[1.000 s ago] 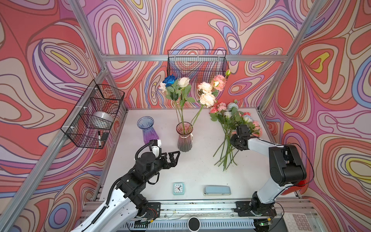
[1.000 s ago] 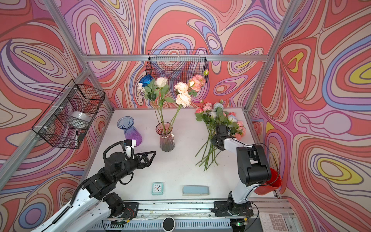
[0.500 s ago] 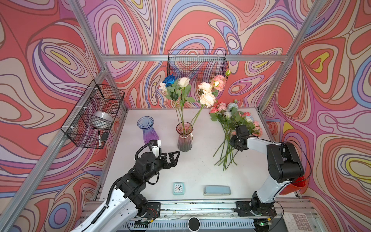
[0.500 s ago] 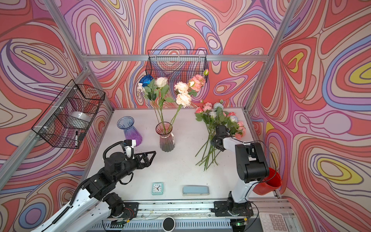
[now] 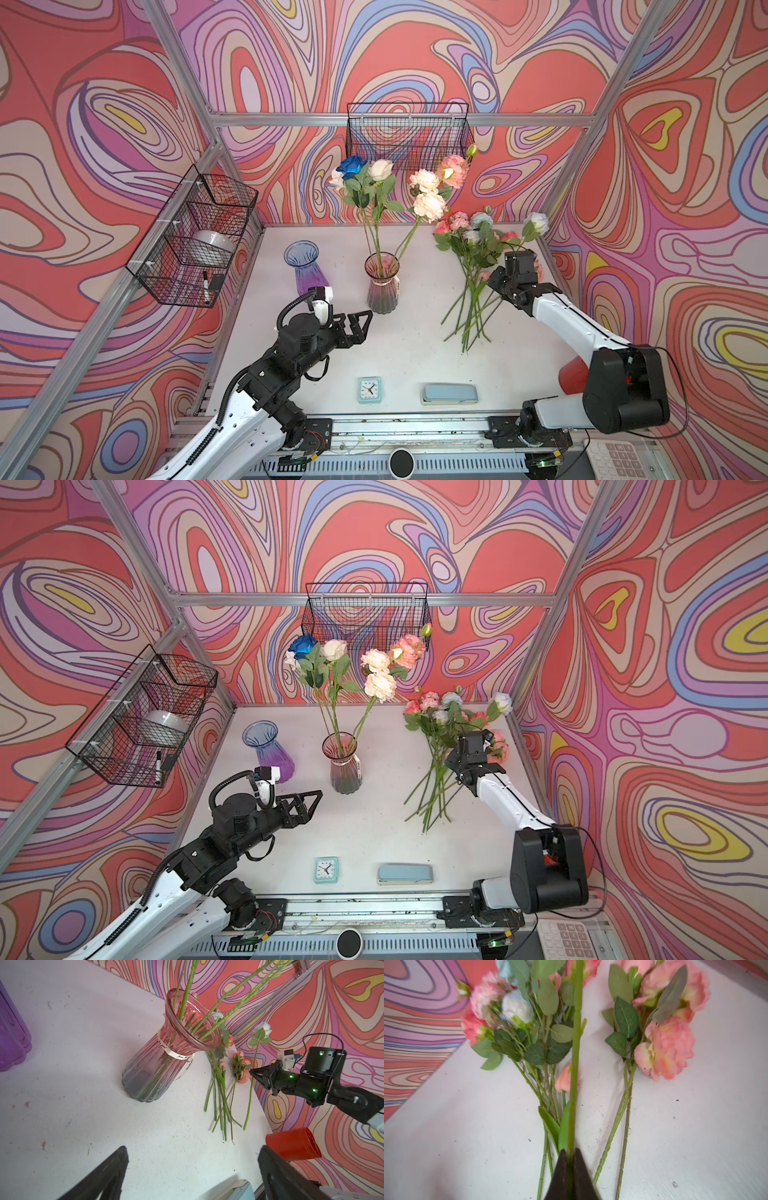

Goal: Arrange the flowers into the vase
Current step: 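Lift the white rose with the right gripper toward the left gripper, then close the left gripper on the white rose stem while the right gripper releases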

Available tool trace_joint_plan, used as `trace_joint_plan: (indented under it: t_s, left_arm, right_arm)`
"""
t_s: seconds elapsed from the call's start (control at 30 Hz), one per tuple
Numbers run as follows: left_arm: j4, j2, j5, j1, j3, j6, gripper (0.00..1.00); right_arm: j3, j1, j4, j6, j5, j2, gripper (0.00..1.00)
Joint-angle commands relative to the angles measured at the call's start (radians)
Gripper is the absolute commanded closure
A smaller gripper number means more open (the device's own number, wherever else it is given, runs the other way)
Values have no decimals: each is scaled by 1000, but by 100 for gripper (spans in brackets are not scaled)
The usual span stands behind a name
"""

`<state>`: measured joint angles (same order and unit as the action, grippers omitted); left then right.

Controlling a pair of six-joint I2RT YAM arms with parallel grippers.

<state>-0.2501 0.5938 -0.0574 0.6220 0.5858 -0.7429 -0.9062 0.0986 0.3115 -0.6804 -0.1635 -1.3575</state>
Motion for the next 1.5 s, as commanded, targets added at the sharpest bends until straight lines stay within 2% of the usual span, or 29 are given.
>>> trace_joint_plan:
  t_s: [0.0,0.3,0.4,0.53,0.63,0.8,1.07,1.13,1.27,1.47]
  left_arm:
    - [-8,-15,-36,-2,52,23,0]
    - [-32,-26,-129,-2,128,79,0]
    - [-23,-35,-162,-3,148,87,0]
    - [-21,-35,-214,-2,168,102,0]
    - [25,-31,-256,-3,181,111,0]
    - [49,-29,-307,-2,207,136,1]
    - [95,-32,-374,-2,233,161,3]
    - [122,-34,-397,-3,234,164,5]
    - [185,-38,-430,-2,226,163,16]
    - [263,-39,-464,-2,204,151,37]
  right_arm:
    - [32,0,35,28,6,115,100]
    - [88,57,-53,101,201,471,100]
    - [100,75,-137,134,313,569,100]
    - [99,85,-248,137,497,630,100]
    - [74,112,-289,139,576,632,100]
    - [-2,276,-277,215,574,587,100]
    - [-124,749,-247,394,378,418,100]
    - [-145,836,-257,413,344,368,100]
    - [-154,940,-321,409,342,283,100]
    - [-133,1004,-411,388,333,231,100]
